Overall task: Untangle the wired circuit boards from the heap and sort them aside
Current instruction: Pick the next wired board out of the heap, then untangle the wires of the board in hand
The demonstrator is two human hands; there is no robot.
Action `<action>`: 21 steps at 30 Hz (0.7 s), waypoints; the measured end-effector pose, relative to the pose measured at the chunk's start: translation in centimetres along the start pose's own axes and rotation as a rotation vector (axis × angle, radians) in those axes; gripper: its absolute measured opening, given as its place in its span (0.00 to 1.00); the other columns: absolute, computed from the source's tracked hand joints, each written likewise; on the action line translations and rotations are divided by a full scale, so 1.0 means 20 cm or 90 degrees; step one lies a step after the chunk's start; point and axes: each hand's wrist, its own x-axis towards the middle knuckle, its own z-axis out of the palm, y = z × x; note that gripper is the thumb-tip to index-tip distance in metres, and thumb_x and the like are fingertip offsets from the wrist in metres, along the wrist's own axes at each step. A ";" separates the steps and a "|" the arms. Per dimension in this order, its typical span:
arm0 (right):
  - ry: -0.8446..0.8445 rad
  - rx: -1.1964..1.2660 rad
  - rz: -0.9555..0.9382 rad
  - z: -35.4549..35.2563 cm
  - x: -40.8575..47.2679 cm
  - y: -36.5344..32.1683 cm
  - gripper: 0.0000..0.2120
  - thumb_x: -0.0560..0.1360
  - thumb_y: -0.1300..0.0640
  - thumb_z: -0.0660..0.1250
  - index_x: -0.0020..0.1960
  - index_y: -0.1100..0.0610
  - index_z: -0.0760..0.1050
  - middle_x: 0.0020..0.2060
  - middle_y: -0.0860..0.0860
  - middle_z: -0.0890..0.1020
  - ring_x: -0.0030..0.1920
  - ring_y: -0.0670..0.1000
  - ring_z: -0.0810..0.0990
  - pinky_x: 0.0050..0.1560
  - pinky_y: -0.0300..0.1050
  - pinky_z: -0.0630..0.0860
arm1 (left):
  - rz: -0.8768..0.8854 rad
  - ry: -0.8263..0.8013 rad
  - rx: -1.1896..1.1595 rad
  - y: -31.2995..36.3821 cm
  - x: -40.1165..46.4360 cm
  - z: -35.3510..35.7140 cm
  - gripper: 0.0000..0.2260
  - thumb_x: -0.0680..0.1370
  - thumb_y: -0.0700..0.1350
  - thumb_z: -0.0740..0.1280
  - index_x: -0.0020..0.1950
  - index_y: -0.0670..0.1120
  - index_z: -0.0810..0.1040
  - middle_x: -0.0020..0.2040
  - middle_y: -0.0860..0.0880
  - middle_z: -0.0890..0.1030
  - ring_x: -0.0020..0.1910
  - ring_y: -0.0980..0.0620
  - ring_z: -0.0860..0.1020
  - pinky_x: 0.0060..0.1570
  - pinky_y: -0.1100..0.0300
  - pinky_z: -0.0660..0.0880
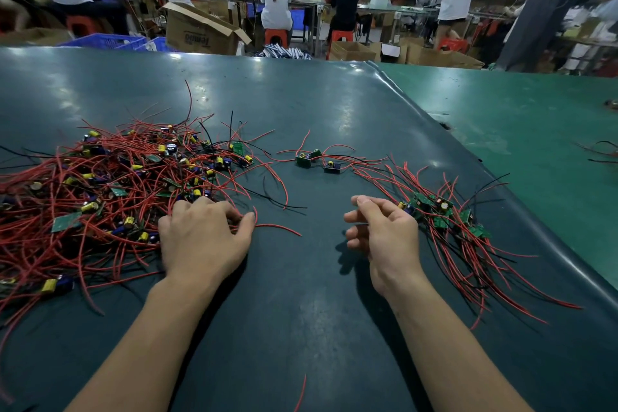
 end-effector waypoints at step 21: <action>-0.334 -0.244 -0.264 0.04 -0.07 0.08 0.15 0.70 0.78 0.65 0.48 0.62 0.82 0.41 0.52 0.84 0.42 0.44 0.79 0.44 0.40 0.77 | 0.620 0.245 -0.501 0.26 -0.17 0.02 0.05 0.75 0.38 0.73 0.51 0.39 0.85 0.50 0.47 0.83 0.46 0.46 0.81 0.46 0.51 0.76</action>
